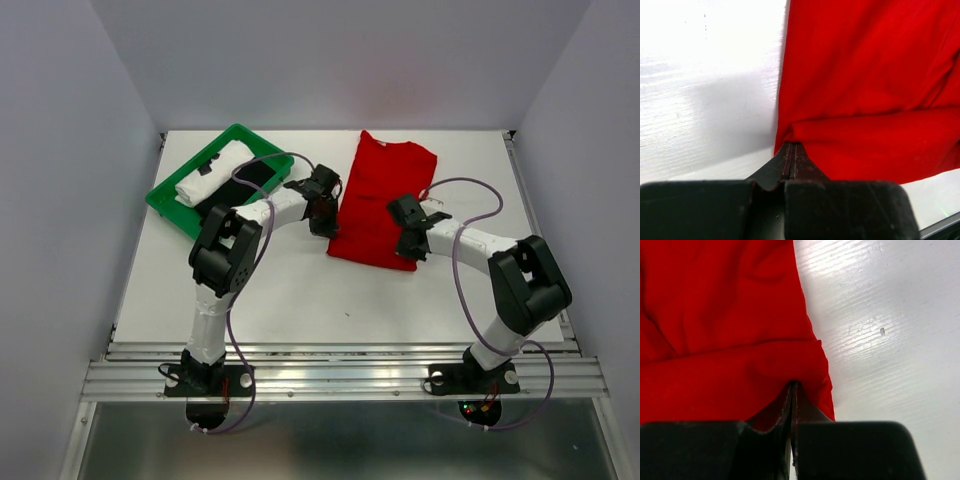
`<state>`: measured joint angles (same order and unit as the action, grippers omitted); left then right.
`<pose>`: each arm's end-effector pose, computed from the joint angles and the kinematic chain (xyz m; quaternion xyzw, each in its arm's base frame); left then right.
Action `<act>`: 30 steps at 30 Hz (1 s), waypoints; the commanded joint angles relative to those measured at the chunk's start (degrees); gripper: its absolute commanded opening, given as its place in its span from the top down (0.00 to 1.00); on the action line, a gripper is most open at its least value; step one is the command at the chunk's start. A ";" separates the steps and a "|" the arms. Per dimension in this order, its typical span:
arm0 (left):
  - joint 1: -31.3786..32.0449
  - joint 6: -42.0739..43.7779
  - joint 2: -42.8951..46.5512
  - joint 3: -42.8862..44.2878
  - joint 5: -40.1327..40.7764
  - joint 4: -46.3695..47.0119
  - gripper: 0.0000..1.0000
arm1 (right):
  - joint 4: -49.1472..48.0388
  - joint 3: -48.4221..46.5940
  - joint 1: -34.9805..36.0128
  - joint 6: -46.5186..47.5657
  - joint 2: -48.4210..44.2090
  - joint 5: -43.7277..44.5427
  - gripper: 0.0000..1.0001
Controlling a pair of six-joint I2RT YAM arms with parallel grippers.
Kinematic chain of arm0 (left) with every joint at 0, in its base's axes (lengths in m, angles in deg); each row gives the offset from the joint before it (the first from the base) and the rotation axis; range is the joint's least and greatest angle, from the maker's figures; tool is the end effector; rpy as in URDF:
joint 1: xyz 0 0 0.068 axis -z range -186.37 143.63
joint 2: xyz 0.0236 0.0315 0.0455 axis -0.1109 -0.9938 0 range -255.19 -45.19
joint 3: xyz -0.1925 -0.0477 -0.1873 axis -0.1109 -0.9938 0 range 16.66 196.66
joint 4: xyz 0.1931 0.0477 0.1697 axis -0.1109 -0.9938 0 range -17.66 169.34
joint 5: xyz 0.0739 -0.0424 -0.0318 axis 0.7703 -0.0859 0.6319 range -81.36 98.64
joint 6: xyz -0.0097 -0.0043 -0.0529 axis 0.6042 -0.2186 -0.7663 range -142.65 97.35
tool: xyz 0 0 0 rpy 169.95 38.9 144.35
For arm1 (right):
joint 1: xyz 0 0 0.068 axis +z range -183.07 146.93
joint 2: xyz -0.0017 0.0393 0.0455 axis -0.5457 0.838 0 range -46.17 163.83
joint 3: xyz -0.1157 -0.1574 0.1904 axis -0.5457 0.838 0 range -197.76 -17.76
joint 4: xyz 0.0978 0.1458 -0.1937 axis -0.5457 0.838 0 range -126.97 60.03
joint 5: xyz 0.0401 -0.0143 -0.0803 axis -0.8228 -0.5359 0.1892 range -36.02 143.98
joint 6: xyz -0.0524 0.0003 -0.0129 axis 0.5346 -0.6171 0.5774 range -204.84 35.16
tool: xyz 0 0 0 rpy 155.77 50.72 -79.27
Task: Roll the t-shirts
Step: Roll the T-shirt to the center of the board.
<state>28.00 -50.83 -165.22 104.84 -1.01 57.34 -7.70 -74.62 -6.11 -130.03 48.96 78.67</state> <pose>0.3732 -0.2624 0.1755 0.0771 0.9445 -0.2288 0.2227 0.2863 0.1290 0.1735 0.1928 0.9395 -0.0574 0.2773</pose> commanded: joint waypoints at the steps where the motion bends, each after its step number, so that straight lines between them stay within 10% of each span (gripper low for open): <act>1: 0.08 1.73 4.44 1.12 0.95 -1.12 1.00 | -0.46 -1.58 -0.33 0.45 -4.77 0.89 0.99; 30: 1.49 1.55 5.86 4.10 -3.53 1.17 1.00 | -5.89 0.17 -2.01 0.10 -8.12 -10.00 0.99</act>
<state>30.39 -50.29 -165.85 105.65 -3.33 58.24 -10.89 -73.88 -8.65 -129.81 46.03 73.27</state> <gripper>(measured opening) 0.022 0.017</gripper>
